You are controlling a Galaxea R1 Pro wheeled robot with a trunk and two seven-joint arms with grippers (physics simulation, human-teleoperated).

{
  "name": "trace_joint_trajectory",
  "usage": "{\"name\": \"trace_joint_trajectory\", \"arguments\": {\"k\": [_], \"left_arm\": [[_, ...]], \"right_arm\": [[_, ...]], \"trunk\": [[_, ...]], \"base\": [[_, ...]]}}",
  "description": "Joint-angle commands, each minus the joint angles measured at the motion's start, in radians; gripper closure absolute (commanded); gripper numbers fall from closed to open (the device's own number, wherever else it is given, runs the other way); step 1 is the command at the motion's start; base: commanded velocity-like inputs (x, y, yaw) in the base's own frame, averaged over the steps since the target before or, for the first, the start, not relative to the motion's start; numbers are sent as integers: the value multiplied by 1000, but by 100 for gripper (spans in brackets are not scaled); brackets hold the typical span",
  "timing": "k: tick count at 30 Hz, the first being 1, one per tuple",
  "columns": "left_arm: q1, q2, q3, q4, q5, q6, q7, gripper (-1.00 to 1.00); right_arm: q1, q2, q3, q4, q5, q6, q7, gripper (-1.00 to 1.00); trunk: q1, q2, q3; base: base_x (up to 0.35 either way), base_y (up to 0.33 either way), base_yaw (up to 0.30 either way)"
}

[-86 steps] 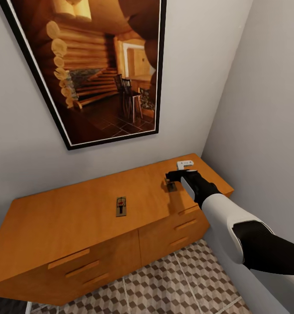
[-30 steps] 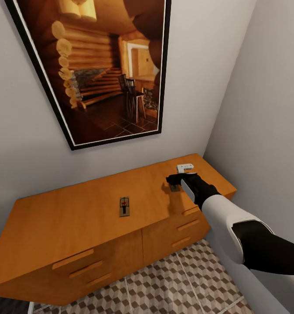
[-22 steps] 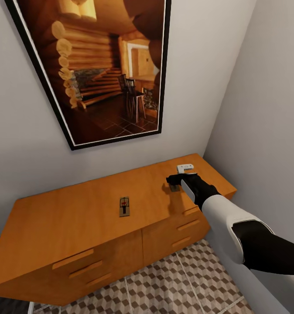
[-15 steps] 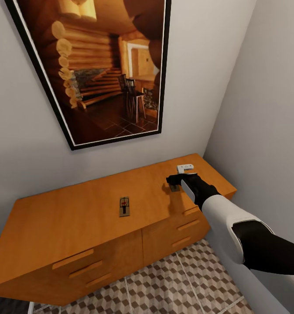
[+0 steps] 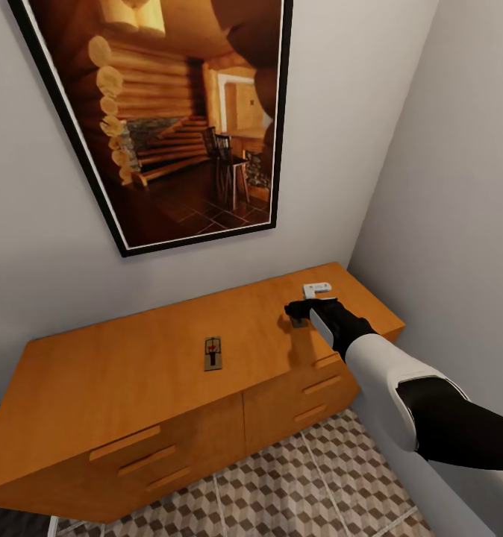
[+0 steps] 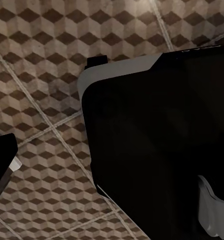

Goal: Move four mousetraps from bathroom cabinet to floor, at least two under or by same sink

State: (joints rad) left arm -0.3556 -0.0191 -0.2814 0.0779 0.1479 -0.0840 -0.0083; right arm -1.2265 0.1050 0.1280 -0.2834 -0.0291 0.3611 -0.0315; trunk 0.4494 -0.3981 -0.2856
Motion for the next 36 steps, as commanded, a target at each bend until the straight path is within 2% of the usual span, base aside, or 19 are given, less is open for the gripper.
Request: {"name": "trace_joint_trajectory", "arguments": {"k": [1,12,22,36], "left_arm": [[-2,-1,-9,5,10,-8,-1,-100],[-2,-1,-8,5,10,-8,-1,-100],[-2,-1,-8,5,10,-8,-1,-100],[-2,-1,-8,5,10,-8,-1,-100]], "right_arm": [[-1,-1,7,-1,-3,6,-3,-100],[-1,0,8,13,-3,2,-3,-100],[-1,1,8,39,-4,-51,-4,-100],[-1,1,8,44,-5,-60,-3,-100]], "trunk": [[1,-2,-2],[1,-2,-2],[1,-2,-2],[1,-2,-2]], "base": [[0,0,0],[0,0,0],[0,0,0],[0,0,0]]}}
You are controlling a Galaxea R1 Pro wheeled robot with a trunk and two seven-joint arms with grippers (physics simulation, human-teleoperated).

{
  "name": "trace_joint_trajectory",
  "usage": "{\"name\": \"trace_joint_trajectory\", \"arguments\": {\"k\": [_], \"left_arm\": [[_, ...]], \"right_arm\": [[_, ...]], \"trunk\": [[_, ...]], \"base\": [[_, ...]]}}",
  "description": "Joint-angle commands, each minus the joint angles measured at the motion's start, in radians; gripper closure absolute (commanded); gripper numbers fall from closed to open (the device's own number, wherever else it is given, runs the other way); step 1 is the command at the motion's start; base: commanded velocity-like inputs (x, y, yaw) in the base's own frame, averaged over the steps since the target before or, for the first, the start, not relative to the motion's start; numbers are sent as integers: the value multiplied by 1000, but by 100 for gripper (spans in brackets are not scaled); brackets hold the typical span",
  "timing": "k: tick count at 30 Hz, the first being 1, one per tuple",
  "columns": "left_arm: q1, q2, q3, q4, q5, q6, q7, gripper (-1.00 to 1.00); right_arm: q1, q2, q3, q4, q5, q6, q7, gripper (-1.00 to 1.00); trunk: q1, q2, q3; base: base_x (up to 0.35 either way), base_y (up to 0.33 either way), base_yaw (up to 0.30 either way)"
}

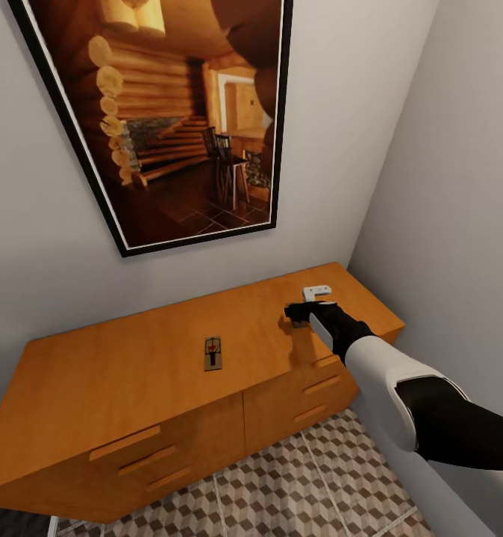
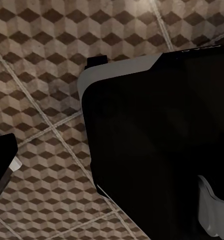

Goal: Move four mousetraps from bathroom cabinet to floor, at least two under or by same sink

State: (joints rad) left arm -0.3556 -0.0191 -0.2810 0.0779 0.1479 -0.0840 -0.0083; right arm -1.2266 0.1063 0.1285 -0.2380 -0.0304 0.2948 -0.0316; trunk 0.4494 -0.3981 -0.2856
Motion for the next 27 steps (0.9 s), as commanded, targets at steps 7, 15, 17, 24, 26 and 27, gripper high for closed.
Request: {"name": "trace_joint_trajectory", "arguments": {"k": [7,15,17,24,26,27], "left_arm": [[-2,-1,-9,5,10,-8,-1,-100],[-2,-1,-9,5,10,-8,-1,-100],[-2,-1,-9,5,10,-8,-1,-100],[-2,-1,-9,5,10,-8,-1,-100],[-2,-1,-9,5,10,-8,-1,-100],[-2,-1,-9,5,10,-8,-1,-100]], "right_arm": [[-1,-1,7,-1,-3,6,-3,-100],[-1,-2,7,0,-3,6,-3,-100],[0,-2,7,0,-3,6,-2,-100],[2,-2,7,12,-3,4,-2,-100],[3,-2,7,21,-3,0,-2,-100],[4,-1,7,30,-3,-7,-2,-100]], "trunk": [[1,-2,-2],[1,-2,-2],[1,-2,-2],[1,-2,-2],[1,-2,-2],[1,-2,-2]], "base": [[0,0,0],[0,0,0],[0,0,0],[0,0,0],[0,0,0],[0,0,0]]}}
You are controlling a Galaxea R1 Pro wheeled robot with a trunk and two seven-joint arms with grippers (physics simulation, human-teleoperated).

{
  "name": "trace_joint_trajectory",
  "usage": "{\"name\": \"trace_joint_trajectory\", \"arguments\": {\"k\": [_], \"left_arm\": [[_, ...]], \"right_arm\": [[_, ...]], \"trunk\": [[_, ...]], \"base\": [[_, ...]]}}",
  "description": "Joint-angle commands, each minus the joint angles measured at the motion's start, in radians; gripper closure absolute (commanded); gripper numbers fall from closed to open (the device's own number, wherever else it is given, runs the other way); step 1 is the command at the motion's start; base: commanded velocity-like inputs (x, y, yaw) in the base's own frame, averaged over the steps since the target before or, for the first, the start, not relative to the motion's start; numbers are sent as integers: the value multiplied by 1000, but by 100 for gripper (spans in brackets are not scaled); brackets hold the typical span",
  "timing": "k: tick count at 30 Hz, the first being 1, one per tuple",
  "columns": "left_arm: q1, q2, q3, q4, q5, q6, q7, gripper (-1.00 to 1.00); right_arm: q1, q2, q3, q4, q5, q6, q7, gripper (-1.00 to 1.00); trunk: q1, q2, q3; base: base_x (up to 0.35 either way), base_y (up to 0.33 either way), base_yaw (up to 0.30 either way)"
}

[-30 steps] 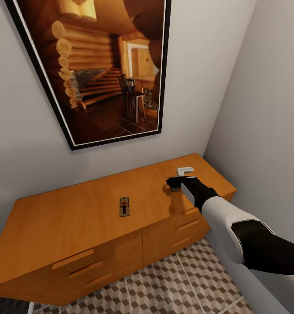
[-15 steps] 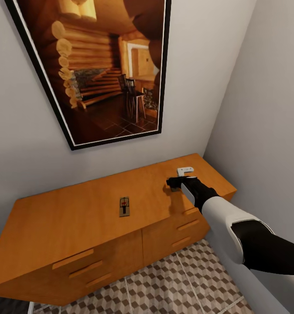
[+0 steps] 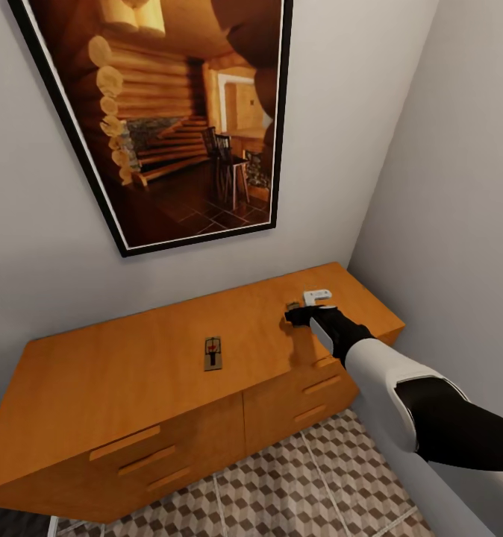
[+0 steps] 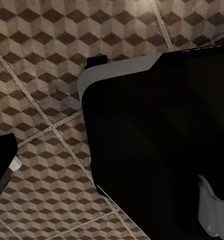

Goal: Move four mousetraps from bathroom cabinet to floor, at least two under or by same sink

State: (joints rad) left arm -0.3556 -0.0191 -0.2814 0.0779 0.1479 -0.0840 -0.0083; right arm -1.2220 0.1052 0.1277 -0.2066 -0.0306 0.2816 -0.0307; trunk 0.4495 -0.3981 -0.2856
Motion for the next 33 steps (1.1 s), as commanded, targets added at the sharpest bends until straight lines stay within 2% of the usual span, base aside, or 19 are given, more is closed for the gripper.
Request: {"name": "trace_joint_trajectory", "arguments": {"k": [1,10,33], "left_arm": [[-2,-1,-9,5,10,-8,-1,-100],[-2,-1,-9,5,10,-8,-1,-100],[-2,-1,-8,5,10,-8,-1,-100]], "right_arm": [[0,0,8,2,-3,2,-3,-100],[1,0,8,31,-3,-27,-3,-100],[1,-1,8,61,-2,-39,-3,-100]], "trunk": [[1,-2,-2],[1,-2,-2],[1,-2,-2]], "base": [[0,0,0],[0,0,0],[0,0,0]]}}
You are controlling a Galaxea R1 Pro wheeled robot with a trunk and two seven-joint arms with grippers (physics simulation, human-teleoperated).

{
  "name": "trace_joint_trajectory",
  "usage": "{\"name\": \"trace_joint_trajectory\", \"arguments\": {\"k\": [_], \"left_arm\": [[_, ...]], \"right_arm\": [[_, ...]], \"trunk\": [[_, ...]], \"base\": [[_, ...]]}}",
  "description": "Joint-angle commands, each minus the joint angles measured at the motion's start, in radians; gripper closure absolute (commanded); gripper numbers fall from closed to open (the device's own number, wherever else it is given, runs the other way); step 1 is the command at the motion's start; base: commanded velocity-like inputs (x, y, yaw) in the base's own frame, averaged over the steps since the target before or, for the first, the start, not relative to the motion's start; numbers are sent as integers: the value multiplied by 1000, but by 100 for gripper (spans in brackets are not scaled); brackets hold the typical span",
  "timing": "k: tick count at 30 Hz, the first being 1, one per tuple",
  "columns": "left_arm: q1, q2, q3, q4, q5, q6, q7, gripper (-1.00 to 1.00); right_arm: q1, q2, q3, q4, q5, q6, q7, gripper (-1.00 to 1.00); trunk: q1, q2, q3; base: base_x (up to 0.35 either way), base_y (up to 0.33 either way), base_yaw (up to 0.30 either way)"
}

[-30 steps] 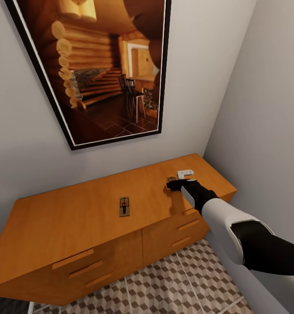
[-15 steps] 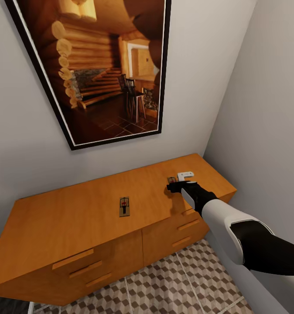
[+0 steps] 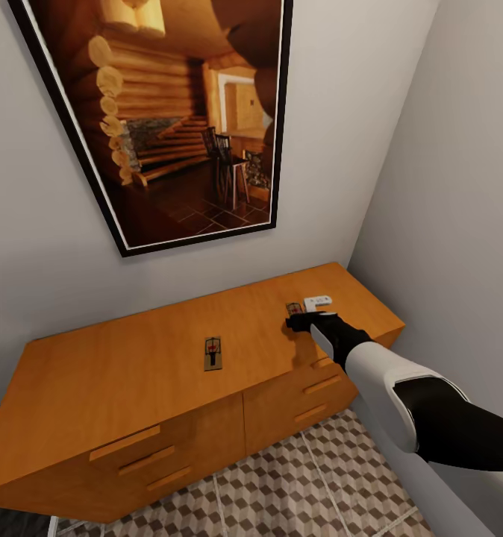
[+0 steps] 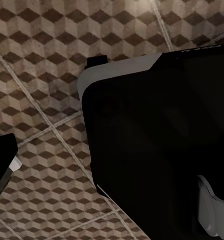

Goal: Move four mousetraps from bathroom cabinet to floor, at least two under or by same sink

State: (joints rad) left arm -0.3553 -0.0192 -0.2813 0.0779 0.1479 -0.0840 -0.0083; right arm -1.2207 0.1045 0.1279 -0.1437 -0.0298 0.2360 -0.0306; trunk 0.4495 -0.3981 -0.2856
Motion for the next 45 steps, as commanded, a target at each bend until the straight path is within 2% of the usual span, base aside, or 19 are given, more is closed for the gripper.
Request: {"name": "trace_joint_trajectory", "arguments": {"k": [1,12,44,45], "left_arm": [[-2,-1,-9,5,10,-8,-1,-100],[-1,-1,-8,5,10,-8,-1,-100],[-1,-1,-9,5,10,-8,-1,-100],[-1,-1,-8,5,10,-8,-1,-100]], "right_arm": [[0,0,8,2,-3,0,-3,-100],[0,1,8,34,-4,-40,-3,-100],[0,1,8,39,-4,-45,-3,-100],[0,1,8,39,-4,-45,-3,100]], "trunk": [[1,-2,-2],[1,-2,-2],[1,-2,-2],[1,-2,-2]], "base": [[0,0,0],[0,0,0],[0,0,0],[0,0,0]]}}
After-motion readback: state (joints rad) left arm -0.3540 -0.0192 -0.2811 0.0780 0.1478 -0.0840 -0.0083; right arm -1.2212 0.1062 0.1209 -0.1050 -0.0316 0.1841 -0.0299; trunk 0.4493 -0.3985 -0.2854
